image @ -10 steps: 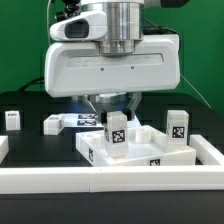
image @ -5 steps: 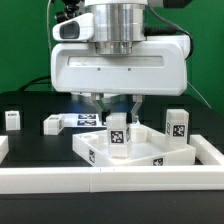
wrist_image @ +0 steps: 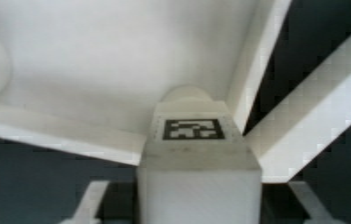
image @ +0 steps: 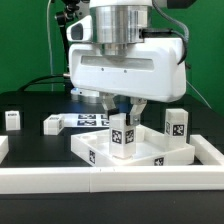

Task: Assemble square table

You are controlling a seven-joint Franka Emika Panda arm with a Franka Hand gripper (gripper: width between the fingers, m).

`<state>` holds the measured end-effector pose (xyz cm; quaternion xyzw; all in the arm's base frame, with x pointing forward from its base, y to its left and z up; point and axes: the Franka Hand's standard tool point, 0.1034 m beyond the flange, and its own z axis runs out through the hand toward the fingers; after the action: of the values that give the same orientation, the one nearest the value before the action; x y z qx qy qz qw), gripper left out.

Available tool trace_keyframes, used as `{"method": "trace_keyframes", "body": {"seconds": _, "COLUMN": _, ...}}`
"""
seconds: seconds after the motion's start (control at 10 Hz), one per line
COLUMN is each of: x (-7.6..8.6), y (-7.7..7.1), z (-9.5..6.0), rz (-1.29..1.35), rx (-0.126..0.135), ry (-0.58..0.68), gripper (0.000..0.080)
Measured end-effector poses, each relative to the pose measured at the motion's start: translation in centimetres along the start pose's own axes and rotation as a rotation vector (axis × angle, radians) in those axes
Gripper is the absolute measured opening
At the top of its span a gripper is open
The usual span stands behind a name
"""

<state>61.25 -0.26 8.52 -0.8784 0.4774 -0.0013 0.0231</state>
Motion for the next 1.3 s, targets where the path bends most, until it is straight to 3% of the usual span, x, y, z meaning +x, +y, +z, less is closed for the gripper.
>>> {"method": "trace_keyframes", "body": {"seconds": 0.3, "x": -0.52, "y": -0.37, "z": 0.08, "rz": 0.207, "rx": 0.001, "ry": -0.006, "gripper": 0.0290}}
{"method": "trace_keyframes", "body": {"seconds": 0.7, "x": -0.49, "y": -0.41, "z": 0.11, "rz": 0.203, "rx": 0.003, "ry": -0.006, "gripper": 0.0290}}
{"method": "trace_keyframes", "body": {"seconds": 0.8, "x": -0.50, "y": -0.45, "z": 0.10, "rz": 0.163, "rx": 0.005, "ry": -0.005, "gripper": 0.0474}}
{"method": "trace_keyframes", "body": {"seconds": 0.9, "x": -0.55, "y": -0.53, "z": 0.09, "rz": 0.115, "rx": 0.007, "ry": -0.004, "gripper": 0.0606}}
{"method": "trace_keyframes", "body": {"seconds": 1.3, "x": -0.07, "y": -0.52, "z": 0.16, "rz": -0.295, "rx": 0.021, "ry": 0.022, "gripper": 0.0647}}
